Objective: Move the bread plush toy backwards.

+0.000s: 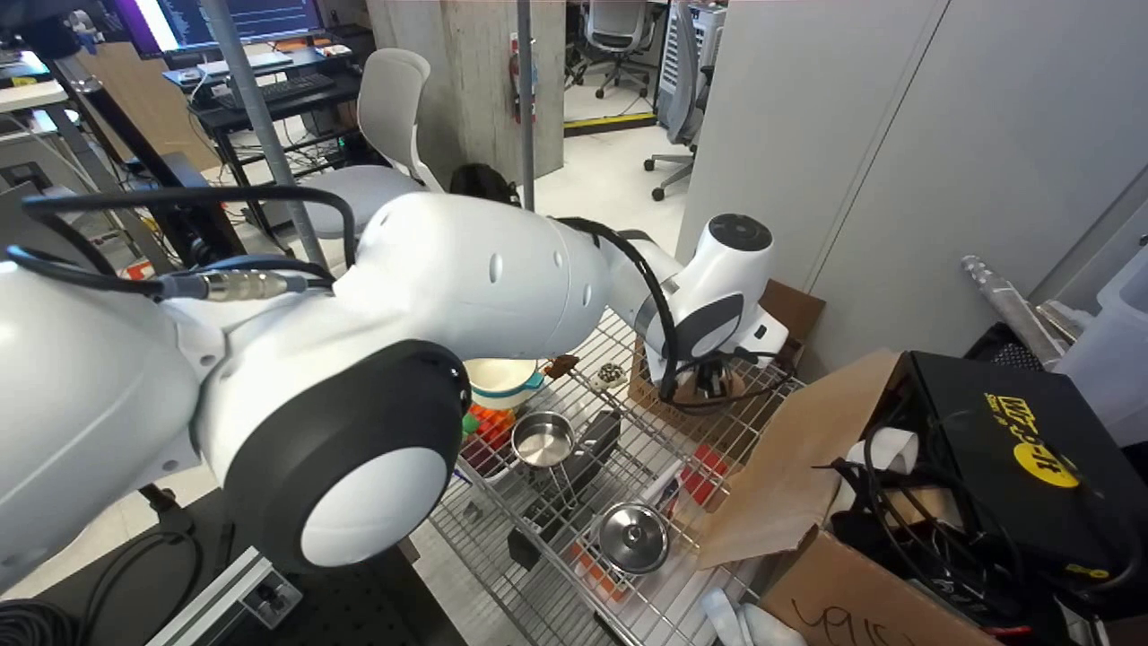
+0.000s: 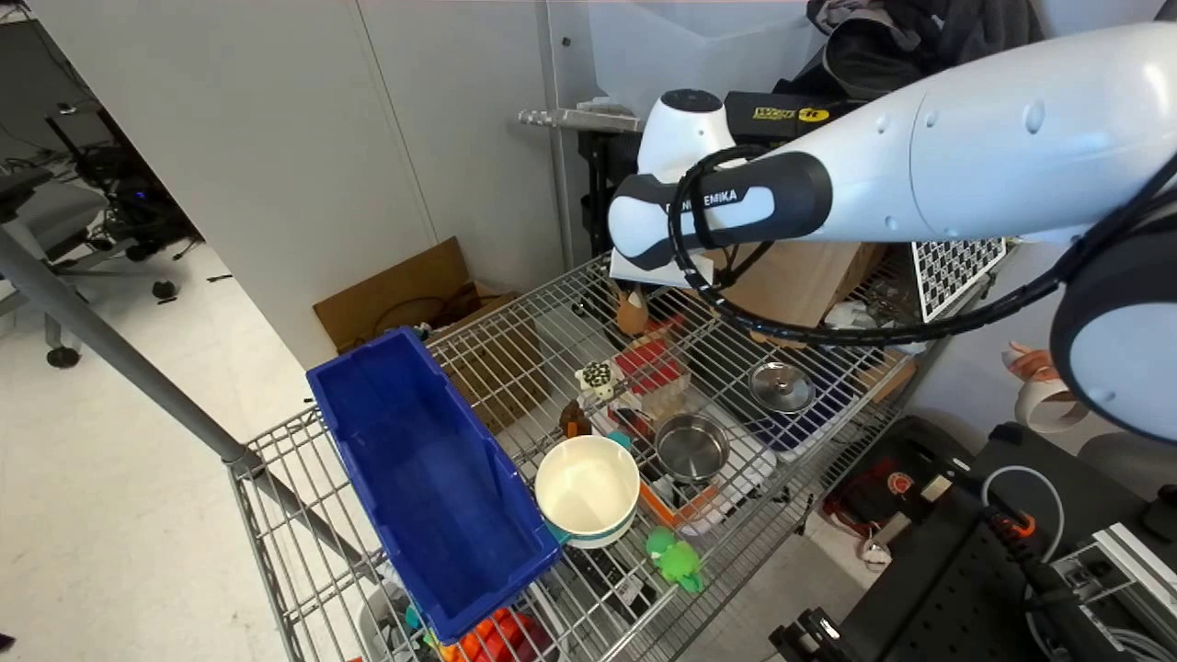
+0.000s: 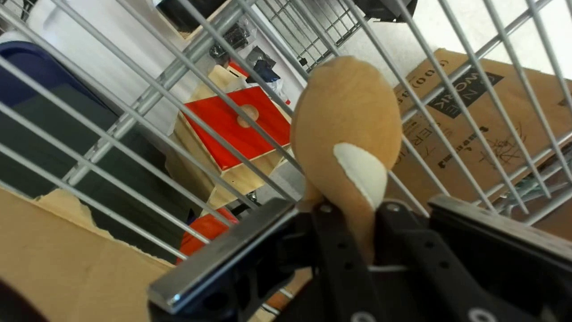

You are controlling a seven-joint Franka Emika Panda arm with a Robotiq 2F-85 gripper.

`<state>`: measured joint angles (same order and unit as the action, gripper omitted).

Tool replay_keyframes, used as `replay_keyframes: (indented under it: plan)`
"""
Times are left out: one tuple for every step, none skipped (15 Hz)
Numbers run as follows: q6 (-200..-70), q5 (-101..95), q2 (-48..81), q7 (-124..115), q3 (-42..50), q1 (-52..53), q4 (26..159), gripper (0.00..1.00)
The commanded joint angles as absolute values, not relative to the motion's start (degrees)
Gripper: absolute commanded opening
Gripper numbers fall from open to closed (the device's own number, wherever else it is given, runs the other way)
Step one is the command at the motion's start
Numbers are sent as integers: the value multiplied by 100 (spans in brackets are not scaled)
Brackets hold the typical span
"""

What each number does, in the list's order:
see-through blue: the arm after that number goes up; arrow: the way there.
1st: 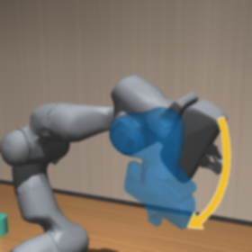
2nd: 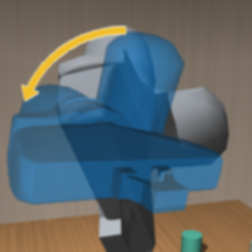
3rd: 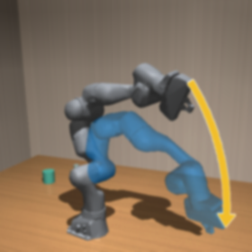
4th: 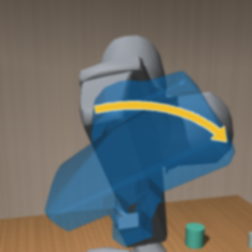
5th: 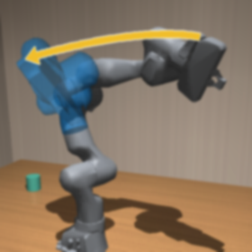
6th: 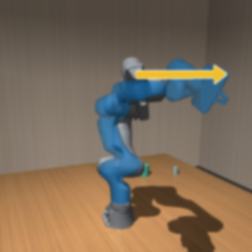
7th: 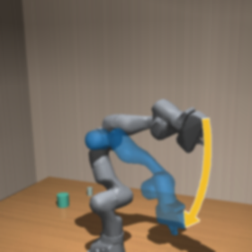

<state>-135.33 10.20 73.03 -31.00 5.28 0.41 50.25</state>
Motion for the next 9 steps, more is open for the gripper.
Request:
replay_keyframes:
  plan:
    - [-13057,1042,8108,-3618,590,-48,3659,3]
    - [-12993,1067,8223,-3689,552,-83,3426,3]
    - [-12927,1087,8319,-3766,526,-114,3191,37]
    - [-12881,1100,8384,-3818,503,-137,3019,39]
    - [-12879,1115,8372,-3843,477,-159,2979,45]
    - [-12877,1051,8293,-3879,362,-209,3044,53]
    - [-12734,1097,8295,-3887,279,-272,2969,59]
    - [-12594,1110,8296,-3906,220,-313,2915,66]
    - [-12427,1117,8293,-3932,171,-354,2856,74]
